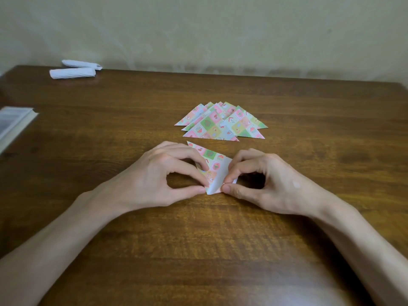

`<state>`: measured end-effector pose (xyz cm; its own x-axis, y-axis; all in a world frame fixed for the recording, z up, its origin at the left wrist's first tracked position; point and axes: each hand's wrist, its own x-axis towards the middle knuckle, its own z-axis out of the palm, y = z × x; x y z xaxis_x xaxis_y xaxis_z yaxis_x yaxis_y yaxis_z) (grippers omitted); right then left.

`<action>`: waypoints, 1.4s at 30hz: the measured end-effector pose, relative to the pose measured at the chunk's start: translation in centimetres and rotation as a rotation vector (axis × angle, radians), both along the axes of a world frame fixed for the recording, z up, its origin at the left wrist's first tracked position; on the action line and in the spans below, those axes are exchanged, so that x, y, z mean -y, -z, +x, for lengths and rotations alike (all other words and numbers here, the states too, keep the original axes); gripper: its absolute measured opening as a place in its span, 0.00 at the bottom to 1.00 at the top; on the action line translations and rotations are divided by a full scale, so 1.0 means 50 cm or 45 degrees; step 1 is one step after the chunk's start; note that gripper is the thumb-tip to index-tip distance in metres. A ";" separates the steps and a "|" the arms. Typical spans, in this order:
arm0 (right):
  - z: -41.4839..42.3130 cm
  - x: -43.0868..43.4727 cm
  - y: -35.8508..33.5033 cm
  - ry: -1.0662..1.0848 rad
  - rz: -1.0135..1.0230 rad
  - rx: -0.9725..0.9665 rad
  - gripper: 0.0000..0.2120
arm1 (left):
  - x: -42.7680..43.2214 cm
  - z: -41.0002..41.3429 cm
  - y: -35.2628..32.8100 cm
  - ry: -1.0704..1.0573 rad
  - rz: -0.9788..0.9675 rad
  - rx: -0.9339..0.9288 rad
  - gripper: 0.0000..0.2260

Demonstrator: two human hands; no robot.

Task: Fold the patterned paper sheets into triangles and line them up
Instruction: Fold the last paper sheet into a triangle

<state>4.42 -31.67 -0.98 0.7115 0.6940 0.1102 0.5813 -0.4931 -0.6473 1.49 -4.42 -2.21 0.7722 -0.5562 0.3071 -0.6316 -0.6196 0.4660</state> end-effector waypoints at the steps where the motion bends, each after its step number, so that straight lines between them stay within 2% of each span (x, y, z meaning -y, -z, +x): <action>1: -0.001 -0.003 0.002 0.011 0.005 0.008 0.04 | -0.005 0.000 -0.001 0.014 0.004 -0.023 0.06; 6: -0.004 -0.013 0.012 0.071 0.049 0.019 0.03 | -0.016 -0.002 -0.007 0.039 0.002 -0.129 0.07; 13: -0.004 -0.008 0.015 0.090 0.118 -0.023 0.03 | -0.016 -0.010 -0.014 0.034 0.065 -0.080 0.09; 21: 0.006 -0.013 0.029 0.170 0.139 0.090 0.03 | -0.013 -0.015 -0.020 -0.004 0.196 0.054 0.12; 36: -0.001 -0.034 0.034 0.280 0.108 0.108 0.04 | -0.010 -0.019 -0.028 0.015 0.211 0.048 0.14; 42: -0.003 -0.035 0.034 0.293 0.091 0.128 0.02 | -0.004 -0.027 -0.031 0.020 0.325 -0.011 0.17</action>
